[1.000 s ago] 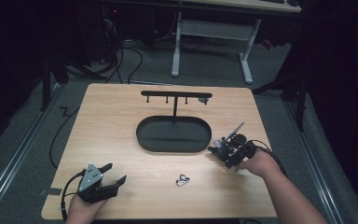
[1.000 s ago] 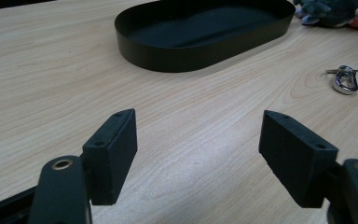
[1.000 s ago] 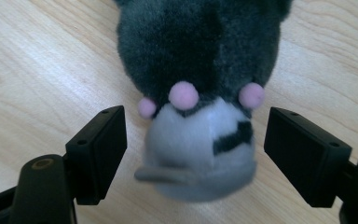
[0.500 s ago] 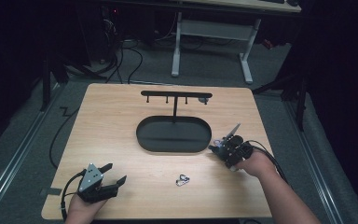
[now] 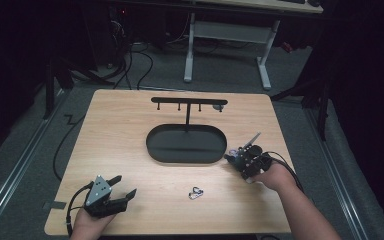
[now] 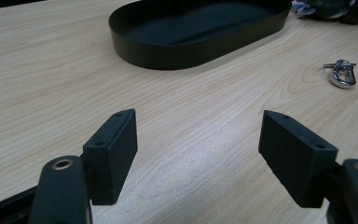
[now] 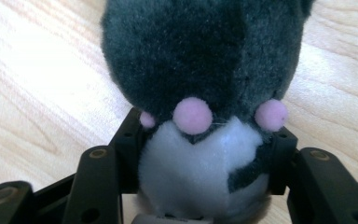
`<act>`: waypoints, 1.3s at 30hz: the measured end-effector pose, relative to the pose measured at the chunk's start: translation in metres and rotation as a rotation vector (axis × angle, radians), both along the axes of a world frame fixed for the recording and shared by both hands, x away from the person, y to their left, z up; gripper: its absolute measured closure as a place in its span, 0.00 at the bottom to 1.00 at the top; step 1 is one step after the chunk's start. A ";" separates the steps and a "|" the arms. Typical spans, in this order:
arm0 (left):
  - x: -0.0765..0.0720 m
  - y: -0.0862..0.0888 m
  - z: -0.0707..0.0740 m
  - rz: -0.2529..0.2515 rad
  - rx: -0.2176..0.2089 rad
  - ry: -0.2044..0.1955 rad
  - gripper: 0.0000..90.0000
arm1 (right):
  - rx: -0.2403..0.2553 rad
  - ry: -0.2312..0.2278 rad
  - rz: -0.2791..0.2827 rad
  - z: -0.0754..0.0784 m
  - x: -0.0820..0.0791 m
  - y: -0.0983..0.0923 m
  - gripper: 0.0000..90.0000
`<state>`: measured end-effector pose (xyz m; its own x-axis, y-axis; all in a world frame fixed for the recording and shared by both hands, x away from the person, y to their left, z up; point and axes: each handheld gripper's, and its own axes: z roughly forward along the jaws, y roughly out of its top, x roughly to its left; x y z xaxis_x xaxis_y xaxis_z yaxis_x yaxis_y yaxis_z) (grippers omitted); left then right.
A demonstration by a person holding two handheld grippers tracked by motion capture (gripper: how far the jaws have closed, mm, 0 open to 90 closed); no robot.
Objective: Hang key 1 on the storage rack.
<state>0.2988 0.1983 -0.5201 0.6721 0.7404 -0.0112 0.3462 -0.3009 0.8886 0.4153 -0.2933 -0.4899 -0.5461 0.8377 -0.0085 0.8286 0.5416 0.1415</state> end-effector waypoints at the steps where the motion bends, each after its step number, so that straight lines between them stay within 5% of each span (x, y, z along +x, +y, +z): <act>1: 0.000 0.000 0.000 0.002 -0.002 -0.003 0.32 | 0.007 -0.004 -0.008 0.000 -0.001 -0.001 0.54; 4: -0.001 0.001 0.001 0.006 -0.011 -0.006 0.32 | 0.013 -0.014 -0.019 0.006 -0.005 -0.003 0.54; 12: -0.001 -0.001 0.000 -0.005 -0.002 -0.002 0.32 | 0.086 -0.118 -0.046 0.052 -0.025 -0.009 0.54; 20: -0.001 0.000 0.001 -0.003 -0.001 -0.001 0.33 | 0.116 -0.150 -0.039 0.083 -0.031 -0.004 0.53; 28: -0.001 0.000 0.001 0.004 0.008 -0.004 0.33 | 0.151 -0.171 -0.030 0.107 -0.028 0.006 0.53; 39: -0.001 0.003 0.003 0.004 -0.001 -0.005 0.33 | 0.132 -0.192 -0.012 0.127 -0.008 0.029 0.53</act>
<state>0.2977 0.2009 -0.5175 0.6694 0.7429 -0.0083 0.3428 -0.2989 0.8906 0.4074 -0.2644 -0.3633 -0.5347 0.8451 -0.0015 0.7860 0.4980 0.3664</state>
